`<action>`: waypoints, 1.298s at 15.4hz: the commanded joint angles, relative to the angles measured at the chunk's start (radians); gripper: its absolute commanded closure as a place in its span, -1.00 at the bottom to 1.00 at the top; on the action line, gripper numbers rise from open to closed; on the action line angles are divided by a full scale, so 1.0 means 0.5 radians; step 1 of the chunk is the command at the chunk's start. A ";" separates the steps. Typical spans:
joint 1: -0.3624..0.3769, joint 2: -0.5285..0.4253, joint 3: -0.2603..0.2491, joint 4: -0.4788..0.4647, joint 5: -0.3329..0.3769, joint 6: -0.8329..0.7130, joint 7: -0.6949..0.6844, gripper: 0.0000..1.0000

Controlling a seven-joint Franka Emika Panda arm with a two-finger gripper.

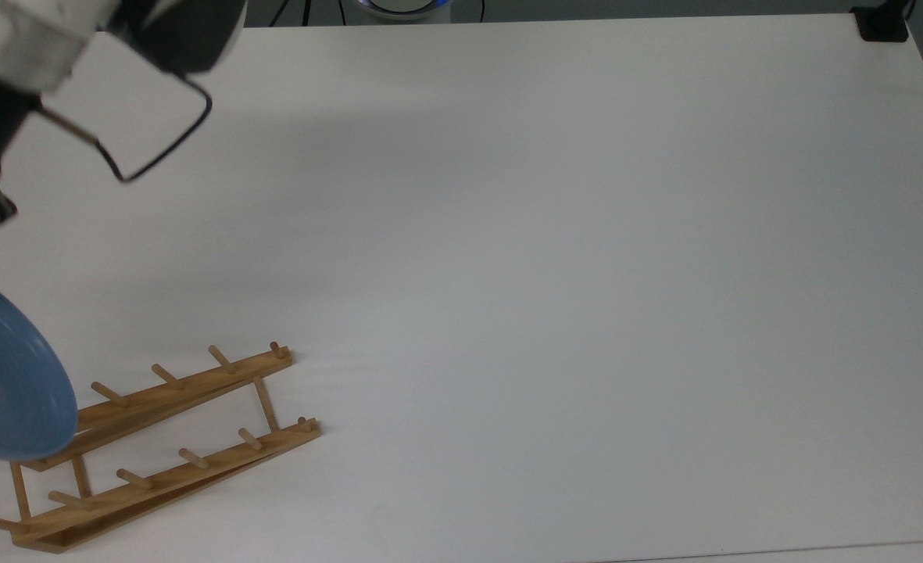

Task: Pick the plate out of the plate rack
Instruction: 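Carry the plate away from the rack and lower it flat onto the table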

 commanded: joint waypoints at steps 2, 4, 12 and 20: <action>0.200 -0.362 0.071 -0.348 0.324 -0.019 0.222 1.00; 0.350 -0.457 0.074 -0.590 0.585 -0.047 0.265 1.00; 0.428 -0.546 0.292 -0.904 1.518 -1.570 -0.341 1.00; 0.354 -0.418 0.255 -1.067 1.270 -1.977 -1.078 1.00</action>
